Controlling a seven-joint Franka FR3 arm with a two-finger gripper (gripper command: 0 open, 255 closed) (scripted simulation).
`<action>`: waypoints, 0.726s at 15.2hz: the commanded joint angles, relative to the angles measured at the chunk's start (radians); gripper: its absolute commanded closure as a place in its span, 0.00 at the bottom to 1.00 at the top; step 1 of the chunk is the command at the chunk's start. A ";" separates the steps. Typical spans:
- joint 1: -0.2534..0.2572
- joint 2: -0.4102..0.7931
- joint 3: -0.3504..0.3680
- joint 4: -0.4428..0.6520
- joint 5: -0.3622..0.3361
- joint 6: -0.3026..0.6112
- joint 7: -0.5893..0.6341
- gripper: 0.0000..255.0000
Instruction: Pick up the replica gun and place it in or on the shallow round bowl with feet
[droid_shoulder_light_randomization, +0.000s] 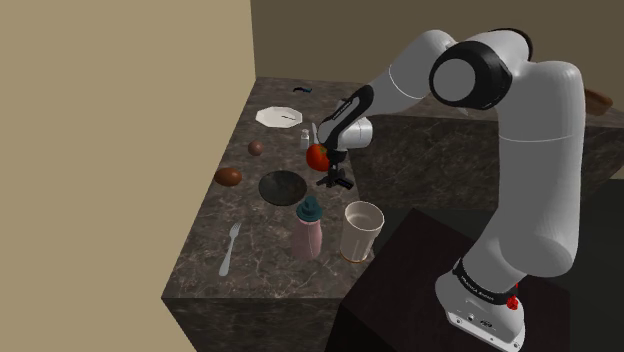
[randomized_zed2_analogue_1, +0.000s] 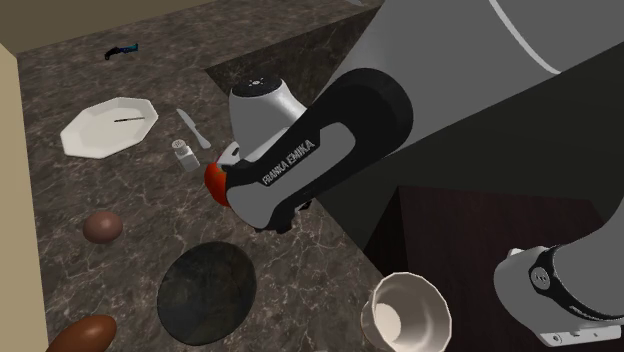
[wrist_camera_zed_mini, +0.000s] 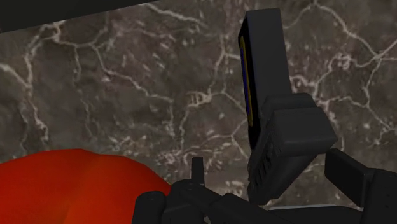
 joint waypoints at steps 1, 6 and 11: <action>-0.001 0.005 0.002 0.000 0.003 0.004 -0.002 0.00; -0.001 0.005 0.002 0.000 0.003 0.004 -0.002 0.00; -0.001 0.004 0.002 0.001 0.002 0.003 -0.001 1.00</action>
